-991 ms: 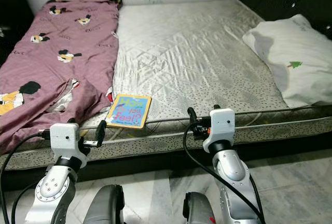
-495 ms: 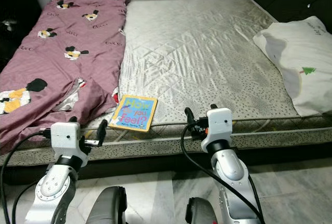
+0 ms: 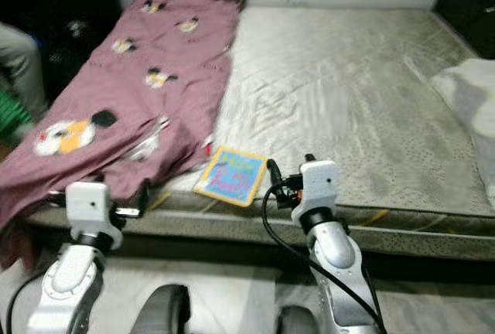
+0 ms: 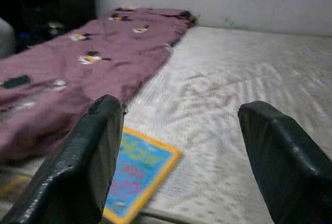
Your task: Clean up the room
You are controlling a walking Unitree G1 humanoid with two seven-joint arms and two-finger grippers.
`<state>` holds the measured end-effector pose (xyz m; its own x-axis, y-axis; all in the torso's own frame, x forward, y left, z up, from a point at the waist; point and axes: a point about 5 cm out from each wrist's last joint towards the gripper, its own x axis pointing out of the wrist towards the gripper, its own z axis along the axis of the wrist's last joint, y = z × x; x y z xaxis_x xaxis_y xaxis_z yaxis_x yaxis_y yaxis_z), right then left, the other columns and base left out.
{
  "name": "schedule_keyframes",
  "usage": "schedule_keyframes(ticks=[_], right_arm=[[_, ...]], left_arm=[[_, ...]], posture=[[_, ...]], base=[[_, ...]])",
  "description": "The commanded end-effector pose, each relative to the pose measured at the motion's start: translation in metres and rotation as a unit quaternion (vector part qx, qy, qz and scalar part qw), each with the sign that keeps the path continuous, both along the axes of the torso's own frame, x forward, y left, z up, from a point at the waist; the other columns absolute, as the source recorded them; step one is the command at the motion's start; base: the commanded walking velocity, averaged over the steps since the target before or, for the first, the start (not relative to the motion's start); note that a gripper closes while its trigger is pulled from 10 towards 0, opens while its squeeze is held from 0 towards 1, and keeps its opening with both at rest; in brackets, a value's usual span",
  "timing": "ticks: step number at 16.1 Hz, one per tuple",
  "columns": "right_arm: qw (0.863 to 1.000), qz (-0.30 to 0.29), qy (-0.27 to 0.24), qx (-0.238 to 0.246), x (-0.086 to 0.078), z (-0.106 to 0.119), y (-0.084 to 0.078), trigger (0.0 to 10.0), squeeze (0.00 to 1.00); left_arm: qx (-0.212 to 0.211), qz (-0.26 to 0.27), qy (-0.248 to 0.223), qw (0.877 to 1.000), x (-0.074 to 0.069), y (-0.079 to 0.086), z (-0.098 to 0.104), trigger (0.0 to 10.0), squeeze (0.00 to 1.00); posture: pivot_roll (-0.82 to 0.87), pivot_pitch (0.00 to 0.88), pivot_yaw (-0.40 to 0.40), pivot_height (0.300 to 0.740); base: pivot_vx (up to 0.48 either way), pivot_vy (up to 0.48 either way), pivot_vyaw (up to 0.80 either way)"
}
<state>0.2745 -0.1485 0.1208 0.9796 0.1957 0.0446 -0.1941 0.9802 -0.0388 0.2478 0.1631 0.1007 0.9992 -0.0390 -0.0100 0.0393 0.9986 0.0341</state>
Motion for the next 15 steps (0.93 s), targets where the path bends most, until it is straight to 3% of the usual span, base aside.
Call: schedule_keyframes(ticks=[1, 10, 15], right_arm=[[1.0, -0.008, 0.002, 0.002, -0.0001, -0.0007, -0.0056, 10.0, 0.0], [1.0, -0.012, 0.003, 0.007, 0.0019, -0.0009, -0.0064, 10.0, 0.0], [1.0, -0.012, 0.004, 0.015, 0.0006, -0.0017, -0.0068, 10.0, 0.0]], left_arm=[[-0.006, -0.013, -0.003, 1.0, 0.0002, -0.0066, 0.0018, 10.0, 0.0], [-0.008, -0.025, 0.0, 1.0, -0.0001, -0.01, 0.0005, 10.0, 0.0], [-0.007, -0.018, 0.009, 1.0, 0.0009, -0.0085, -0.0014, 10.0, 0.0]], posture=[[-0.03, 0.051, 0.035, 0.621], [-0.03, 0.044, 0.034, 0.621], [-0.03, 0.05, 0.034, 0.606]], base=[[0.262, 0.0, 0.0], [0.227, 0.0, 0.0], [0.0, 0.0, 0.0]])
